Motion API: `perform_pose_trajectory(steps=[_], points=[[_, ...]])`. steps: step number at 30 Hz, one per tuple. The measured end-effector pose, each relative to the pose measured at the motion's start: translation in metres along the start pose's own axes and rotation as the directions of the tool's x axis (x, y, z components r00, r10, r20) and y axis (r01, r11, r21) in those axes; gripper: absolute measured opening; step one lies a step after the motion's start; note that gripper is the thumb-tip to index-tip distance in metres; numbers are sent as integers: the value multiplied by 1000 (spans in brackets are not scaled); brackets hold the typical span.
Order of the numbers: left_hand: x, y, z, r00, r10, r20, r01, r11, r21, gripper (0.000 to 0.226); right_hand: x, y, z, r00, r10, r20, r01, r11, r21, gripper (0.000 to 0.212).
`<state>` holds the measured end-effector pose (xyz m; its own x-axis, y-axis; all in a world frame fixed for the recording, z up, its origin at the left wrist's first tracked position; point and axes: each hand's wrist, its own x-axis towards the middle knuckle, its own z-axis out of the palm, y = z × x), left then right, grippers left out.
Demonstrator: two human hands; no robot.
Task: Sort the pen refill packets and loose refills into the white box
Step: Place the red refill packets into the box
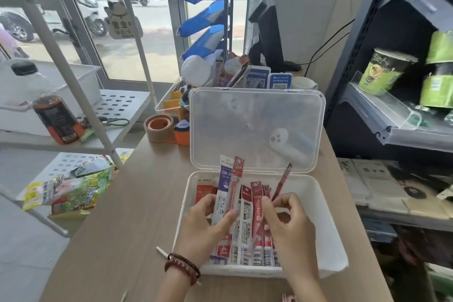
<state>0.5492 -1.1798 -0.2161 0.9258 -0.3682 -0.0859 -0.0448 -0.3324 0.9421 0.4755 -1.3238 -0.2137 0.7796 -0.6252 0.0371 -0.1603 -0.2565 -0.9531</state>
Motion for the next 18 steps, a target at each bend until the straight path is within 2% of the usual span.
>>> perform_pose_trajectory(steps=[4,8,11,14,18], points=[[2,1,1,999,-32,29,32,999,-14,21,7,6,8,999,-21,48,31,979,-203,9],[2,4,2,998,-56,33,57,998,-36,16,9,9,8,986,66,151,-14,948,-319,23],[4,2,3,998,-60,29,61,998,-33,15,8,11,8,984,77,162,-8,920,-391,25],[5,0,5,998,-49,30,50,998,-30,31,8,13,9,988,50,145,21,892,-451,28],[6,-3,3,999,-10,37,11,1000,-10,45,7,12,10,990,42,132,19,905,-425,26]])
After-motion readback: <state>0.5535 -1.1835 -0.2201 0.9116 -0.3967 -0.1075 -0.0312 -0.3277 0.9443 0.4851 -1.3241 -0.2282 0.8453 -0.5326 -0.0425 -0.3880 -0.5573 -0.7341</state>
